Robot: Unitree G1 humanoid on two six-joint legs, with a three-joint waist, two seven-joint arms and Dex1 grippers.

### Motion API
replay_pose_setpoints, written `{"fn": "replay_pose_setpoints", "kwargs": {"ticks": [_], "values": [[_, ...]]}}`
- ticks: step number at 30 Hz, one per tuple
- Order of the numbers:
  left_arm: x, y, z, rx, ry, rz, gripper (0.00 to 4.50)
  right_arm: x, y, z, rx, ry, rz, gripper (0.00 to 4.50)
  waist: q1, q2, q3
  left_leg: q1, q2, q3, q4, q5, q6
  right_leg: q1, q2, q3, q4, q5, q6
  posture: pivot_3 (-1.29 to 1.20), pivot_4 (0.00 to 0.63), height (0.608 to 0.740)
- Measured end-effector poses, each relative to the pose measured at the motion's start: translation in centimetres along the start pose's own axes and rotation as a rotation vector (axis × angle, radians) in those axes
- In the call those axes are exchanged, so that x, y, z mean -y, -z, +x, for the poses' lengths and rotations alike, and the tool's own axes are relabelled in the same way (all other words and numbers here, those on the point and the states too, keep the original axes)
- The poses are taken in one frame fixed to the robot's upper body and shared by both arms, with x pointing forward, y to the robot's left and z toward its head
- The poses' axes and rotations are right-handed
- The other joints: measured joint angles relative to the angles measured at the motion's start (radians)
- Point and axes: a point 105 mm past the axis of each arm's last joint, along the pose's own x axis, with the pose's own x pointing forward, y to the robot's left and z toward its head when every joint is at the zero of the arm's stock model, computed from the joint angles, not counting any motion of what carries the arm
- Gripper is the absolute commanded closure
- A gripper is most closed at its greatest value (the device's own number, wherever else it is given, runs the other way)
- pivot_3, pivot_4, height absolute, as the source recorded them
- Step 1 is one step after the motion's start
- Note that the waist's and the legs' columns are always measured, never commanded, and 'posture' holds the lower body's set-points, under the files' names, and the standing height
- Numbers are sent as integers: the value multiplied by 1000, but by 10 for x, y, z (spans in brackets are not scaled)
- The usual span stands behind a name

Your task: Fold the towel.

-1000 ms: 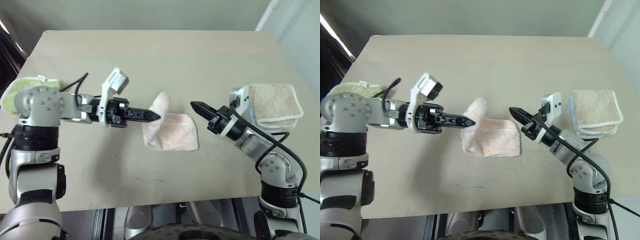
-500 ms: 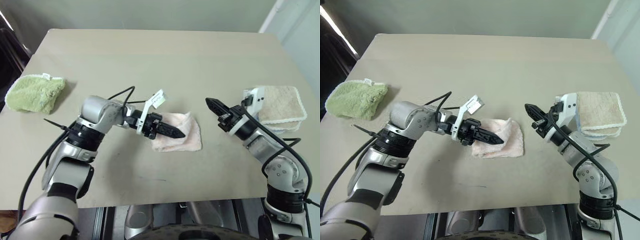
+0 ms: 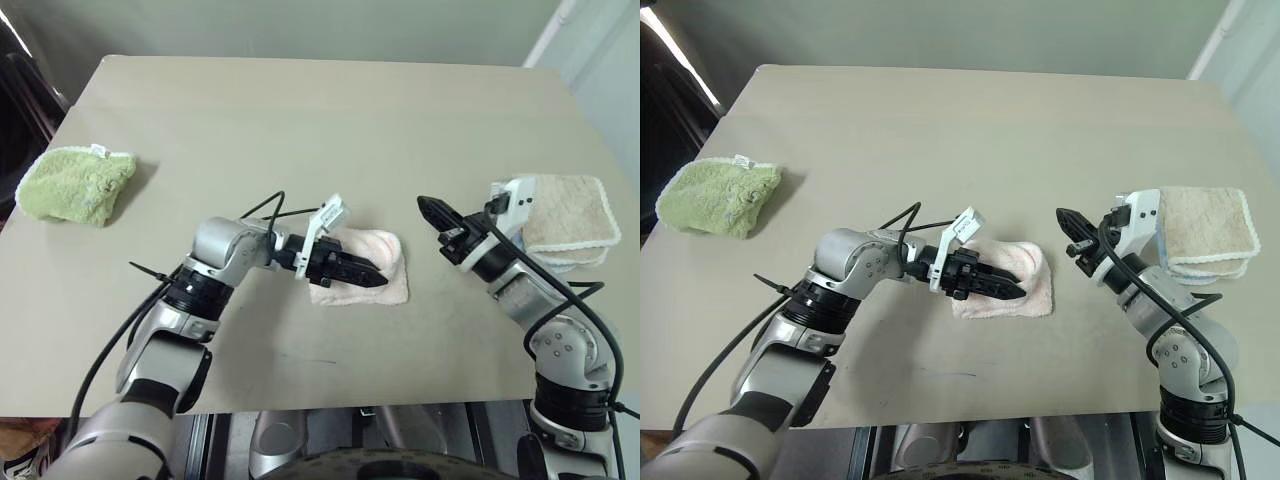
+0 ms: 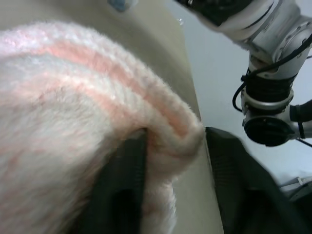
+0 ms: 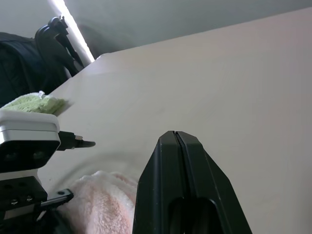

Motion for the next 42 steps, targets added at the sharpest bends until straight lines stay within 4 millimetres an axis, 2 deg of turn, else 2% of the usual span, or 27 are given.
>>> {"fn": "replay_pose_setpoints", "kwargs": {"ticks": [3, 4, 8, 11, 17, 20, 22, 25, 29, 35, 42], "values": [[0, 0, 1, 4, 0, 2, 290, 0, 1, 0, -1, 3, -1, 4500, 0, 0, 0, 0, 0, 0, 0, 0, 0, 0, 0, 0, 0, 0, 0, 0, 150, 703], [-1, 1, 1, 0, -8, 7, 36, 0, 1, 0, -1, 3, -1, 4500, 0, 0, 0, 0, 0, 0, 0, 0, 0, 0, 0, 0, 0, 0, 0, 0, 150, 703], [1, -1, 5, 24, 17, 10, 36, -1, 1, 0, 0, 1, 0, 4500, 1, 0, 0, 0, 0, 0, 1, 0, 0, 1, 0, 0, 0, 1, 1, 0, 150, 703], [18, -16, 0, 83, 85, 68, 36, -4, -1, 0, 10, -16, 10, 4500, 1, 0, 0, 0, 0, 0, 1, 0, 1, 1, 0, 0, 0, 1, 1, 0, 150, 703], [51, -60, -23, 262, 140, 270, 36, -17, -7, -3, 32, -96, 27, 4500, 1, 0, 0, 1, 0, 0, 1, 0, 1, 1, 0, 0, 0, 1, 1, 0, 150, 703], [61, -71, -32, 315, 127, 371, 36, -21, -8, -4, 34, -124, 30, 4500, 1, 0, 0, 0, 0, 1, 2, 0, 1, 1, 0, 0, 0, 1, 1, 0, 150, 703], [58, -74, -41, 325, 75, 410, 36, -22, -10, -4, 36, -131, 23, 4500, 0, 0, 0, 1, 0, 0, 2, 0, 1, 1, 0, 0, 0, 1, 1, 0, 150, 703], [41, -82, -64, 377, -51, 426, 864, -25, -16, -1, 46, -153, 0, 4500, 0, 0, 0, 1, 0, 0, 2, 1, 2, 1, 0, 0, 0, 2, 1, 0, 150, 703], [25, -70, -92, 338, -177, 487, 2252, -33, -17, 2, 29, -207, -27, 4500, -5, 0, 0, 0, 0, 0, 2, 0, 2, 1, 0, 0, 0, 2, 0, 0, 150, 703], [20, -47, -91, 296, -166, 484, 4436, -48, -10, 7, -29, -302, -68, 4500, -2, 0, 0, -3, 0, -1, 2, -1, 3, -1, 0, 0, -2, 0, 0, 0, 150, 703], [22, -41, -81, 307, -152, 557, 4477, -56, 0, 12, -89, -362, -105, 4500, -2, 0, 0, -3, 0, -1, 2, -1, 3, -1, 0, 0, -2, 1, 0, 0, 150, 703]]}}
